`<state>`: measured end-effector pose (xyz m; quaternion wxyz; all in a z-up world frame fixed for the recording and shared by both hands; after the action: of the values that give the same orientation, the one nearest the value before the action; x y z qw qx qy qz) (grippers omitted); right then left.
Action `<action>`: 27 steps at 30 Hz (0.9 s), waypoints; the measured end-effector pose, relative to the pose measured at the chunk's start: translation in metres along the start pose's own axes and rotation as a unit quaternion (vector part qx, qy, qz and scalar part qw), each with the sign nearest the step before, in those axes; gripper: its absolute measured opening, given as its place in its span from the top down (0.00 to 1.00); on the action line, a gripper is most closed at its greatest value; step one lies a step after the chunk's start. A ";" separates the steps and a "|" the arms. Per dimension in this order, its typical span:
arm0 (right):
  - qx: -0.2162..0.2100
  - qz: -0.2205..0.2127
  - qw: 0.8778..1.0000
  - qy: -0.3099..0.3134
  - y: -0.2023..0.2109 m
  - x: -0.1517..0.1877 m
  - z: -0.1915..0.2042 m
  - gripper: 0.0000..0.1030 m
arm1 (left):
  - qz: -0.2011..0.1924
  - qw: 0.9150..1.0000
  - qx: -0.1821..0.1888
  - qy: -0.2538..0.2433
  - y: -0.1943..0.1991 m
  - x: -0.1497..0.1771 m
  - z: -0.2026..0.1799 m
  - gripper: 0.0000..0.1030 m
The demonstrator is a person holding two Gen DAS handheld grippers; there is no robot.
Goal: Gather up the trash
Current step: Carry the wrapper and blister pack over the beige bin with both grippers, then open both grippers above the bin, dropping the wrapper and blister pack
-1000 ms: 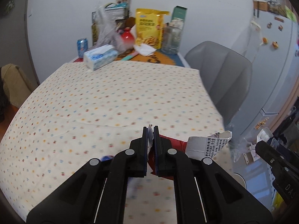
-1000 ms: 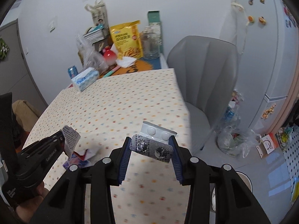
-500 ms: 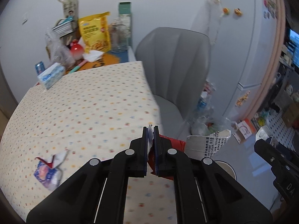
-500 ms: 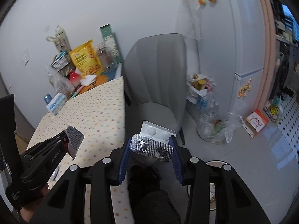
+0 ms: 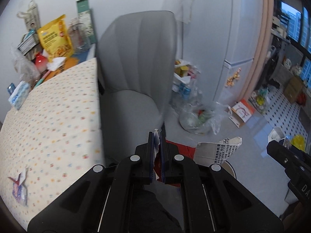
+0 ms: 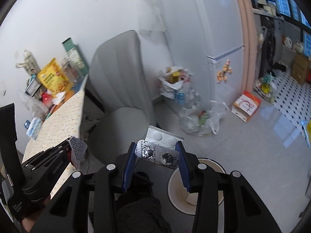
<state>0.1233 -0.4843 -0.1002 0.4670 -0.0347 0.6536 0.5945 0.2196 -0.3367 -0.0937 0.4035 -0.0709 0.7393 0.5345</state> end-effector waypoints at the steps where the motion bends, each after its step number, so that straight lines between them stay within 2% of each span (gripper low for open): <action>1: 0.003 0.002 1.000 -0.003 -0.003 -0.001 -0.007 0.61 | 0.004 1.000 0.002 -0.002 -0.005 -0.001 -0.004 0.94; 6: 0.018 0.015 1.000 -0.015 -0.024 -0.002 -0.030 0.61 | 0.023 1.000 0.014 -0.014 -0.033 -0.002 -0.024 0.94; 12: 0.032 0.035 0.999 -0.024 -0.053 0.000 -0.046 0.59 | 0.045 0.999 0.018 -0.021 -0.059 -0.001 -0.031 0.94; 14: 0.035 0.039 0.998 -0.032 -0.061 -0.002 -0.051 0.41 | 0.055 0.998 0.018 -0.020 -0.068 0.000 -0.032 0.94; 20: 0.050 0.040 0.996 -0.053 -0.069 -0.013 -0.073 0.41 | 0.067 0.997 0.028 -0.029 -0.085 -0.004 -0.045 0.94; 27: 0.079 0.039 0.994 -0.069 -0.063 -0.013 -0.097 0.41 | 0.087 0.993 0.065 -0.054 -0.098 -0.003 -0.084 0.94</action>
<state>0.1128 -0.5875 -0.1525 0.4889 0.0688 0.6655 0.5597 0.2308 -0.4496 -0.1550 0.3986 0.0489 0.7529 0.5213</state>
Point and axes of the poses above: each gripper's, at about its wrist camera, not at the fingertips, and y roughly against the way its jaws point, z to its left, x to its underside, the point moved 5 cm from there along -y, roughly the way its jaws point, and after that the axes turned 14 degrees about x, right-handed, at the moved point
